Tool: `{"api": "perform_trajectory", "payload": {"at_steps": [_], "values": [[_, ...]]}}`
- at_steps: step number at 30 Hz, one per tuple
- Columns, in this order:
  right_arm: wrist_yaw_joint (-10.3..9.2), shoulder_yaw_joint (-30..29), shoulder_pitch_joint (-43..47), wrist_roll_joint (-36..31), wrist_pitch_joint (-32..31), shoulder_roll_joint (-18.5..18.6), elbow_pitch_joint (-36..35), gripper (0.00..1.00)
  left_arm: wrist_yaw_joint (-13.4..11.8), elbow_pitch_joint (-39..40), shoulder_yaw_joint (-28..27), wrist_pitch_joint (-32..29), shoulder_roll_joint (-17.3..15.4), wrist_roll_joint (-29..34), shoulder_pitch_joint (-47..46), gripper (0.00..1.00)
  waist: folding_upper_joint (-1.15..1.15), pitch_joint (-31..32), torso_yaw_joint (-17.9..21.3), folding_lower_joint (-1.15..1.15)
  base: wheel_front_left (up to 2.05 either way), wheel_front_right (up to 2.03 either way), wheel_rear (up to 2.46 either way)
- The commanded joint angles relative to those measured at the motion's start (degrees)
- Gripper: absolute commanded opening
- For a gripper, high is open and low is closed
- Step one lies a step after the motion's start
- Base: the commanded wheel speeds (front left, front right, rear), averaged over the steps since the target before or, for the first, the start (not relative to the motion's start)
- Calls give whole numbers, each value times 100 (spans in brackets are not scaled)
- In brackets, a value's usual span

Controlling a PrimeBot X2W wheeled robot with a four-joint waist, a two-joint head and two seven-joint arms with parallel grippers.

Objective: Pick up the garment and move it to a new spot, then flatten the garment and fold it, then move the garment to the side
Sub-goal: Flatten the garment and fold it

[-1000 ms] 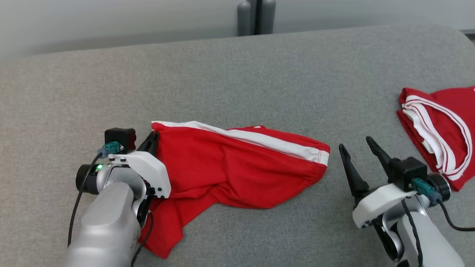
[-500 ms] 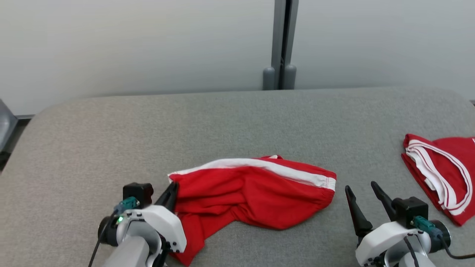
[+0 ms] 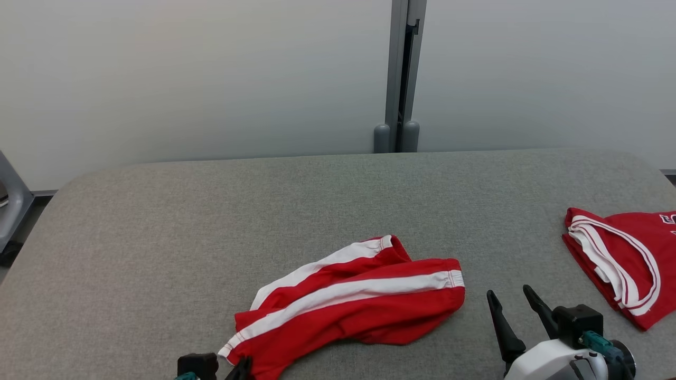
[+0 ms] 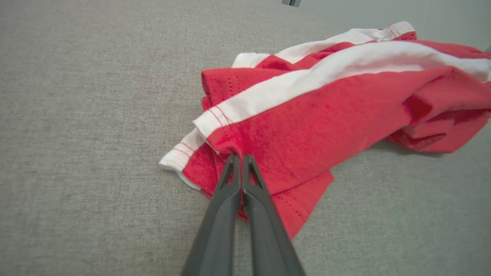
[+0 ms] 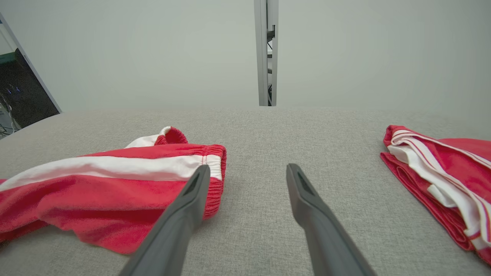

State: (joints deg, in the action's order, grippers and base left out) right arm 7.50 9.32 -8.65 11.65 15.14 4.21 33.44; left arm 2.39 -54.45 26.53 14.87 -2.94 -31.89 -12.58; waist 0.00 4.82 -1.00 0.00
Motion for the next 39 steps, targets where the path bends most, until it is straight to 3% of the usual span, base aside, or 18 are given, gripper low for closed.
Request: {"api": "perform_trajectory", "payload": {"at_steps": [1,3,11,17,23,39], "values": [[-2,-20,84,23,-1,18,-20,100,-81,-24,-36,21,-75,21,87,8,0,-7,38,0,0,0,0],[-2,-24,78,10,-1,18,-24,100,-210,-2,-109,30,-126,58,188,100,0,-27,81,0,0,0,0],[-2,-54,-38,-83,-1,4,-116,100,-632,1020,-742,34,-297,413,526,100,0,-165,186,0,0,0,0],[-2,-19,-80,-196,0,-53,-383,100,-758,2251,-1306,36,-300,1004,744,100,0,-245,176,0,0,0,0],[-2,148,47,-289,-1,-85,-478,100,-681,2944,-1705,35,-176,1549,1081,100,0,-230,156,0,0,0,0],[-2,512,-91,-85,-1,19,422,100,-384,2854,-1865,37,-13,1836,1270,100,0,-352,-94,0,0,0,0]]}}
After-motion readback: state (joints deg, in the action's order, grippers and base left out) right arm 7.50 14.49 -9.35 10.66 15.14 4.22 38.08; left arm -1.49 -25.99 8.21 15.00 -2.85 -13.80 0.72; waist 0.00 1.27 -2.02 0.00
